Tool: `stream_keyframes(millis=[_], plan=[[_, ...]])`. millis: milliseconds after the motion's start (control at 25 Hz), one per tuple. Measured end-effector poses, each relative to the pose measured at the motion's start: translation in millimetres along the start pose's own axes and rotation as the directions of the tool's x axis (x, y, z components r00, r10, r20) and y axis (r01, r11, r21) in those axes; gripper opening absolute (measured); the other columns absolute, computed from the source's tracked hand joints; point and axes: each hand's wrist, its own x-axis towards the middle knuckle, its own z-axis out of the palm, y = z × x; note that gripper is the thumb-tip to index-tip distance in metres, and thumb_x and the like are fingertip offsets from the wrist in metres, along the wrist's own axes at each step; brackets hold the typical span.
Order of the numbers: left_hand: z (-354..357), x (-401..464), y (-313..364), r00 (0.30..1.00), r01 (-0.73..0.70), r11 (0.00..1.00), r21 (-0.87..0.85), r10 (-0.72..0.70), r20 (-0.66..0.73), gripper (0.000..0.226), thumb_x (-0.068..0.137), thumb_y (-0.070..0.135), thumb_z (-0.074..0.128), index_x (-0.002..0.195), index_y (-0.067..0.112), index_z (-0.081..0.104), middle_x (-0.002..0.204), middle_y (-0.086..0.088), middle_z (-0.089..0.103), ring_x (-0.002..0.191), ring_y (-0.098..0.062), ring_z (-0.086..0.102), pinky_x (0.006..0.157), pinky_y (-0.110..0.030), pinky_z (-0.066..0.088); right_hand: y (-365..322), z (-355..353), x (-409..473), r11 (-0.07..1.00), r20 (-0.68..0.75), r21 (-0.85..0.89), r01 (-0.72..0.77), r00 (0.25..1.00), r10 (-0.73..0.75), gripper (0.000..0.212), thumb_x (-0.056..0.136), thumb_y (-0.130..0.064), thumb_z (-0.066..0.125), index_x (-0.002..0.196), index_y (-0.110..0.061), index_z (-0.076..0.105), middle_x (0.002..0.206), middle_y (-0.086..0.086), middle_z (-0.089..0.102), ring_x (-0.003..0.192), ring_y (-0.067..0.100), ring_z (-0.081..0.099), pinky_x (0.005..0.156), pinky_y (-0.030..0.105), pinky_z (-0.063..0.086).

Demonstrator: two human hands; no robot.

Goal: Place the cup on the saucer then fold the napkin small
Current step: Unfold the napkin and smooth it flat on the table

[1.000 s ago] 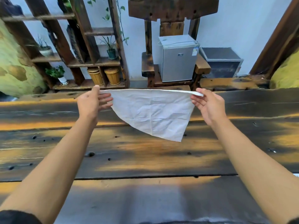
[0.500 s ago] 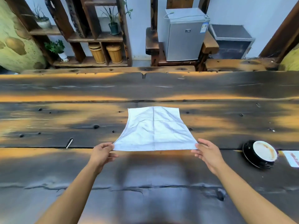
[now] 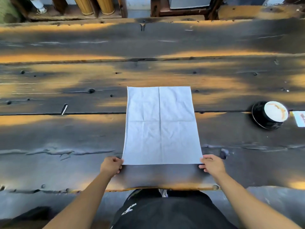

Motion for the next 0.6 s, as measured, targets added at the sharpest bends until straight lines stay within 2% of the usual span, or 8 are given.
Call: stream_keyframes(millis=[120, 200, 280, 400, 480, 600], plan=[[1, -3, -9, 0.998, -0.064, 0.983, 0.174, 0.067, -0.010, 0.037, 0.090, 0.030, 0.070, 0.059, 0.013, 0.060, 0.055, -0.002, 0.068, 0.048, -0.021, 0.057, 0.054, -0.025, 0.045, 8, 1, -1, 0.996, -0.044, -0.094, -0.002, 0.999, -0.002, 0.014, 0.089, -0.009, 0.064, 0.101, -0.005, 0.067, 0.077, 0.008, 0.073, 0.063, 0.022, 0.067, 0.062, 0.035, 0.051], [0, -2, -12, 0.995, -0.097, 0.953, 0.286, 0.096, 0.018, 0.039, 0.090, 0.036, 0.069, 0.059, 0.015, 0.058, 0.060, -0.004, 0.071, 0.057, -0.021, 0.062, 0.057, -0.026, 0.045, 9, 1, -1, 0.971, -0.064, -0.235, 0.032, 0.997, -0.049, 0.010, 0.087, -0.017, 0.064, 0.093, -0.011, 0.069, 0.072, 0.003, 0.074, 0.069, 0.022, 0.069, 0.071, 0.036, 0.055], [-2, -2, -10, 0.992, -0.125, 0.921, 0.370, 0.119, 0.037, 0.043, 0.089, 0.040, 0.067, 0.057, 0.015, 0.052, 0.060, -0.006, 0.069, 0.063, -0.024, 0.062, 0.056, -0.028, 0.042, 8, 0, -3, 0.901, -0.063, -0.426, 0.079, 0.991, -0.117, 0.009, 0.087, -0.026, 0.064, 0.089, -0.017, 0.066, 0.080, 0.000, 0.073, 0.084, 0.024, 0.067, 0.076, 0.035, 0.053], [-7, -2, 3, 0.989, -0.126, 0.900, 0.418, 0.144, -0.012, 0.042, 0.089, 0.044, 0.057, 0.060, 0.014, 0.052, 0.061, -0.003, 0.063, 0.067, -0.026, 0.060, 0.056, -0.031, 0.042, -1, 2, 1, 0.863, -0.062, -0.489, 0.125, 0.982, -0.177, 0.013, 0.087, -0.026, 0.062, 0.098, -0.019, 0.060, 0.091, 0.002, 0.069, 0.093, 0.027, 0.064, 0.077, 0.036, 0.051], [-10, -1, 17, 0.978, -0.152, 0.889, 0.431, 0.198, -0.065, 0.032, 0.089, 0.035, 0.053, 0.066, 0.014, 0.054, 0.069, -0.006, 0.064, 0.071, -0.029, 0.059, 0.060, -0.034, 0.047, -16, 10, 4, 0.839, -0.047, -0.502, 0.208, 0.963, -0.266, 0.016, 0.088, -0.020, 0.059, 0.104, -0.016, 0.061, 0.098, 0.006, 0.067, 0.098, 0.029, 0.062, 0.081, 0.038, 0.051], [-6, 11, 51, 0.915, -0.278, 0.850, 0.447, 0.376, -0.146, 0.018, 0.092, 0.017, 0.052, 0.079, 0.008, 0.060, 0.091, -0.011, 0.063, 0.091, -0.033, 0.056, 0.074, -0.041, 0.049, -52, 34, 12, 0.711, -0.010, -0.619, 0.333, 0.902, -0.431, 0.024, 0.089, -0.015, 0.056, 0.111, -0.012, 0.064, 0.115, 0.010, 0.058, 0.112, 0.031, 0.052, 0.093, 0.040, 0.044]])
